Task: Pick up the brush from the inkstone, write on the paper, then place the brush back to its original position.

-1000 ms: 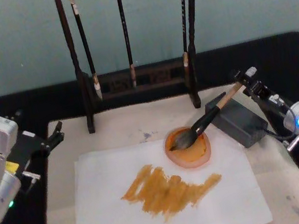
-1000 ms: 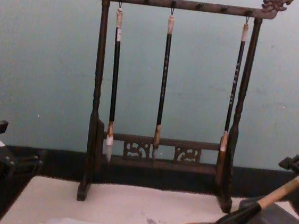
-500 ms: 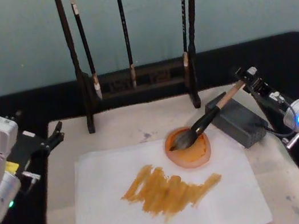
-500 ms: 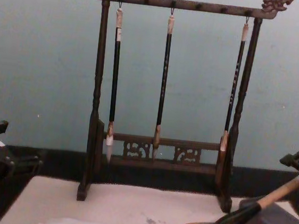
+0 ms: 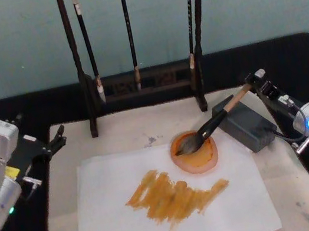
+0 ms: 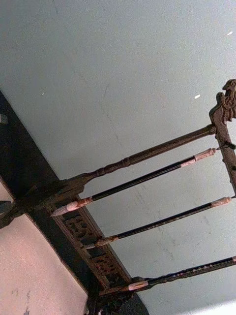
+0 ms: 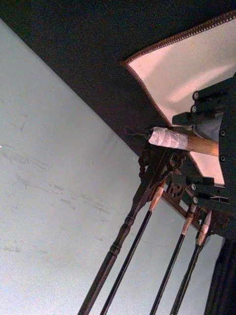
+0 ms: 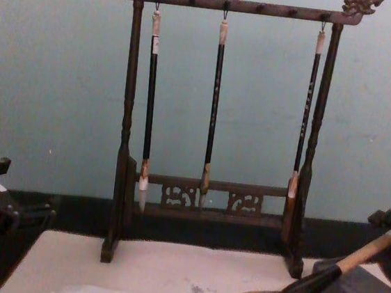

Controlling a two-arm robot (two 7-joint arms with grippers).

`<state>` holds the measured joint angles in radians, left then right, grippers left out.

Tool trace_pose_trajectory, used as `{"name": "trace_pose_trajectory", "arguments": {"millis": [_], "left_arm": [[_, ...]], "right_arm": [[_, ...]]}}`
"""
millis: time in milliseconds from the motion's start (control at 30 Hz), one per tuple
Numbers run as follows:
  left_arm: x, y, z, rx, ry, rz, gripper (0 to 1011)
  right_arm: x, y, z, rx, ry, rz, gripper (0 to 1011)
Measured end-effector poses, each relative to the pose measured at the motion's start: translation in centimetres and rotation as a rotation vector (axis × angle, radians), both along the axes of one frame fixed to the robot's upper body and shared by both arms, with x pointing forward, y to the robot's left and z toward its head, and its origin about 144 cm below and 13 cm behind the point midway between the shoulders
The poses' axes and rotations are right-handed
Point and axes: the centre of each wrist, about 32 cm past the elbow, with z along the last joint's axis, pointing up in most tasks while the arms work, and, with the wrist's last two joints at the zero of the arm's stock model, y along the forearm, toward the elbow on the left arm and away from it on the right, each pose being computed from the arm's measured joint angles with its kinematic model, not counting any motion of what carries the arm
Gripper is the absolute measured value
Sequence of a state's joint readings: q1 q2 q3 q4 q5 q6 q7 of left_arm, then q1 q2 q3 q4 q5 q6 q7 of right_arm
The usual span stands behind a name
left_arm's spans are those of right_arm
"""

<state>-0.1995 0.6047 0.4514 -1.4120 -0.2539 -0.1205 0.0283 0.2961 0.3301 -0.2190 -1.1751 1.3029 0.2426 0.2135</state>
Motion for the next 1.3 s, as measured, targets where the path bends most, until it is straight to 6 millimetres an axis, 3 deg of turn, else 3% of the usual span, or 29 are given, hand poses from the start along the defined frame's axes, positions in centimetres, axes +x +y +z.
{"name": "trace_pose_trajectory", "arguments": {"millis": [500, 1300], "left_arm": [[0.0, 0.0, 0.0, 0.0, 0.0, 0.0, 1010], [0.0, 0.0, 0.0, 0.0, 0.0, 0.0, 1010]], "right_arm": [[-0.03, 0.0, 0.01, 0.0, 0.001, 0.0, 179], [-0.04, -0.02, 0.02, -0.003, 0.001, 0.002, 168]]}}
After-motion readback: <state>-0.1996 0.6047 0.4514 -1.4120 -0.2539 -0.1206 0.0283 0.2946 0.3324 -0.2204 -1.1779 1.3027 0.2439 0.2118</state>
